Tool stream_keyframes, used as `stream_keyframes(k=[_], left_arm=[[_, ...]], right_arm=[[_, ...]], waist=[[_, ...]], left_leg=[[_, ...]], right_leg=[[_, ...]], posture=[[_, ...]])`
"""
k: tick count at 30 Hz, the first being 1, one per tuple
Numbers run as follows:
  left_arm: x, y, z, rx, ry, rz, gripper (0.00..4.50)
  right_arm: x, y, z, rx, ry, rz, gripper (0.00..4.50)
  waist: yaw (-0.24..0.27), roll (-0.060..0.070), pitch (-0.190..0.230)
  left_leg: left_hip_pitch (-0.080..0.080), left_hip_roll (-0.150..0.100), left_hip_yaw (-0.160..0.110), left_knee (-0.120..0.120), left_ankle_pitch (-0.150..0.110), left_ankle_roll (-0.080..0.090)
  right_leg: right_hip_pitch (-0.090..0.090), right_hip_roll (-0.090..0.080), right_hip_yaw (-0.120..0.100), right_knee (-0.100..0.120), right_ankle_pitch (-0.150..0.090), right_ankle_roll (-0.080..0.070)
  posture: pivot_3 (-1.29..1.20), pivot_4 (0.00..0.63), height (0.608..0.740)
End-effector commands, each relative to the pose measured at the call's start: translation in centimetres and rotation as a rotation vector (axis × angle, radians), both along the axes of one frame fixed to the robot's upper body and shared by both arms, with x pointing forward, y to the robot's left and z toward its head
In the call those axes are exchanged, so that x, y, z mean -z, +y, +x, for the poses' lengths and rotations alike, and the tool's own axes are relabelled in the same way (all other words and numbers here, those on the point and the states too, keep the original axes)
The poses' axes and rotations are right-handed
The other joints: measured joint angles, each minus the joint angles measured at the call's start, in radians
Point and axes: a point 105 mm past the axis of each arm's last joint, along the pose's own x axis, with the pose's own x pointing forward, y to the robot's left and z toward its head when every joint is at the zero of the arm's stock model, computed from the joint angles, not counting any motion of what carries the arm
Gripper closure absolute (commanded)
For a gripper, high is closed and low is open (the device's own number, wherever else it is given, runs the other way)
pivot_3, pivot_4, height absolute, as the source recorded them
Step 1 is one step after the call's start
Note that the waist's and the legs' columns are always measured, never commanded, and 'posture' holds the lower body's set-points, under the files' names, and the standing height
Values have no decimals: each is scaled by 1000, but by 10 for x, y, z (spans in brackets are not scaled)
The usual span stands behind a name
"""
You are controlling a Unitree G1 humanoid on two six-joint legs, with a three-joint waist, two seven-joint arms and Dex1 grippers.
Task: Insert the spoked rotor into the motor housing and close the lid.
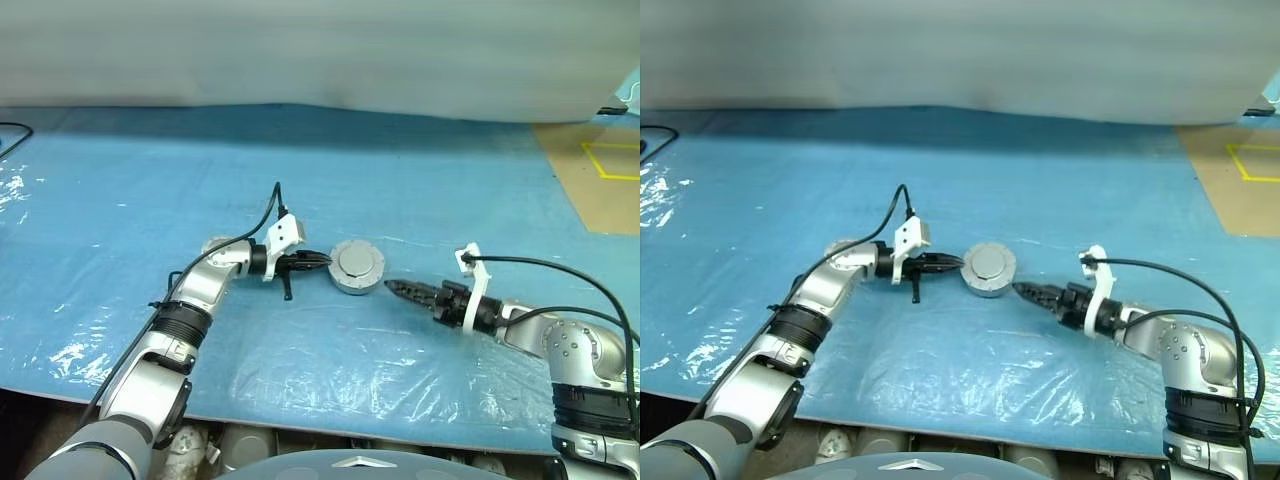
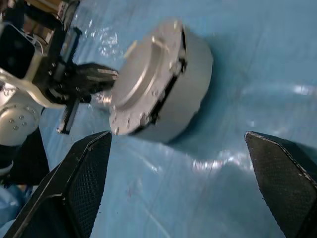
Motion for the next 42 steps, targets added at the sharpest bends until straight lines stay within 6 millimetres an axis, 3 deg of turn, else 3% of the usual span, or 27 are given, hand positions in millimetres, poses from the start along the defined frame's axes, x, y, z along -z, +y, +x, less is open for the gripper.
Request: stream_keyframes(k=[1, 12, 19, 22, 27, 31, 38, 42], left_arm=[[2, 3, -2, -9, 4, 10, 4500], [3, 3, -2, -22, 7, 9, 4500], [2, 4, 0, -23, 1, 15, 4500], [2, 4, 0, -21, -1, 15, 4500], [1, 4, 0, -21, -4, 17, 4500], [-2, 4, 2, -28, -11, 5, 4500], [-17, 16, 8, -87, -17, -63, 4500], [-26, 35, 12, -140, -27, -85, 4500]], right_arm=[[0, 7, 7, 26, -15, 40, 8], [-15, 32, 43, 85, -98, 119, 8], [-17, 54, 42, 24, -106, 135, 8], [-16, 62, 37, -6, -97, 154, 585], [-15, 76, 29, -51, -86, 173, 2223], [-13, 76, 28, -51, -77, 179, 3097], [-4, 74, 32, -33, -45, 151, 3172], [-2, 72, 37, -7, -31, 172, 3172]], waist=[[0, 0, 0], [1, 1, 0], [1, 1, 0], [1, 1, 0], [-3, 1, 0], [-1, 2, -1], [-5, 2, -1], [-17, 2, -1]], left_leg=[[0, 1, 0, 1, 0, 0], [-1, 1, 0, 2, 0, 0], [-1, 1, 0, 1, 0, 0], [-1, 1, 0, 1, 0, 0], [0, 1, 0, 1, 0, 0], [1, 1, 0, 1, 0, 0], [2, 1, 0, 1, 0, 0], [1, 1, 0, 1, 0, 0]], right_leg=[[0, 0, 0, 0, 0, 0], [0, -1, 0, 1, 0, -1], [0, 0, -1, 1, 2, 2], [0, -1, -1, 1, 2, 2], [-1, 1, -1, 1, 2, 2], [0, 1, -1, 1, 1, 0], [1, 0, -1, 2, 0, -2], [0, 2, -1, 2, 0, -1]], posture=[[0, 150, 740], [0, 150, 740], [0, 150, 740], [0, 150, 740], [0, 150, 740], [0, 150, 740], [0, 150, 740], [0, 150, 740]])
